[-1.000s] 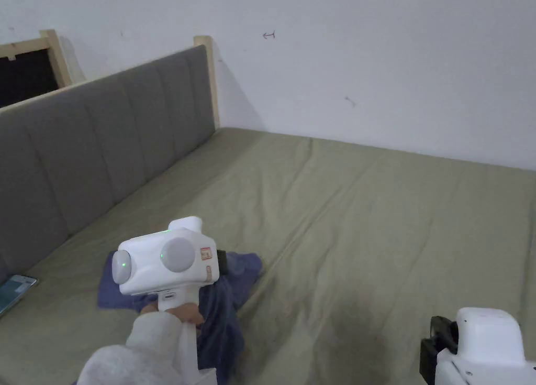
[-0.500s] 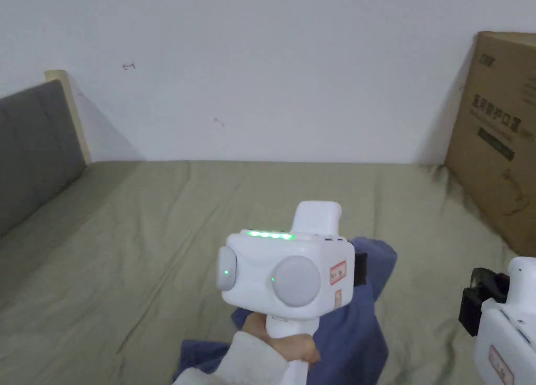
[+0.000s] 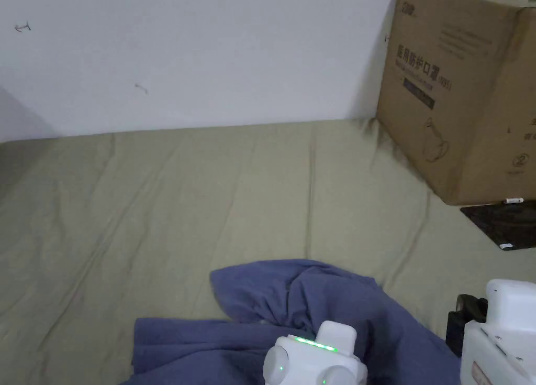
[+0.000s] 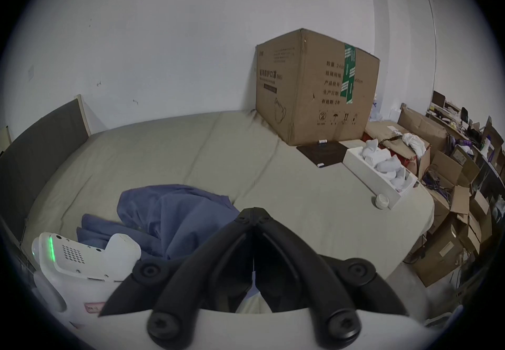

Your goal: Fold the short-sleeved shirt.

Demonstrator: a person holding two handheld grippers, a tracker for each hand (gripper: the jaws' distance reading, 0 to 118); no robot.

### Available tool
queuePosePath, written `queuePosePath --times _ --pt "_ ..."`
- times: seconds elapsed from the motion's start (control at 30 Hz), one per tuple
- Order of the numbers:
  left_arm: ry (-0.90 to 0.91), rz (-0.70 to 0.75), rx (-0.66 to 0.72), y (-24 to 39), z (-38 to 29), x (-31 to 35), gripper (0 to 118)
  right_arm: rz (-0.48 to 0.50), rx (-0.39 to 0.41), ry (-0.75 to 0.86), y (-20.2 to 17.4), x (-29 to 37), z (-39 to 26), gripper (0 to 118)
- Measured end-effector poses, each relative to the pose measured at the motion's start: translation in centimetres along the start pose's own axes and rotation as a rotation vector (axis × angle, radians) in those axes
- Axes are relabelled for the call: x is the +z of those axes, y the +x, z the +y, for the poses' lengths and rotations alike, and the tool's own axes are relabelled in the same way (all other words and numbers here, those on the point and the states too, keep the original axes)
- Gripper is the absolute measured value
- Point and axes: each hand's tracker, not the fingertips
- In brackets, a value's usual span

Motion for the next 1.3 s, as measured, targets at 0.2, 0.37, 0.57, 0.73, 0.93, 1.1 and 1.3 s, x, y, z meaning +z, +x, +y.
queuePosePath --times 0.2,0.37,0.57,0.73,0.93,1.1,1.3 --pt "0.113 0.038 0.026 -2.4 1.1 5.1 97 0.036 0.016 -0.01 -1.4 -0.5 0.2 0" --pt "0.25 0.082 0.081 -5.3 0.6 11.0 44 0.088 0.053 -0.011 -3.4 -0.4 0.3 0" --pt "0.202 0.209 0.179 -8.6 -4.1 13.2 0 0.16 0.094 -0.035 -6.3 -0.6 -0.7 0" --pt "0.162 0.258 0.267 -11.7 -6.4 13.2 0 0.197 0.111 -0.075 -8.4 -1.5 -1.7 0" --pt "0.188 0.292 0.316 -16.8 -4.5 14.1 0 0.213 0.17 -0.093 -9.7 -2.4 -2.0 0" --pt "0.155 0.336 0.357 -23.0 -0.1 13.4 90 0.227 0.132 -0.123 -9.6 -3.7 -1.8 0" --pt "0.046 0.37 0.408 -28.9 2.2 8.0 101 0.202 0.151 -0.168 -9.5 -4.8 -2.7 0"
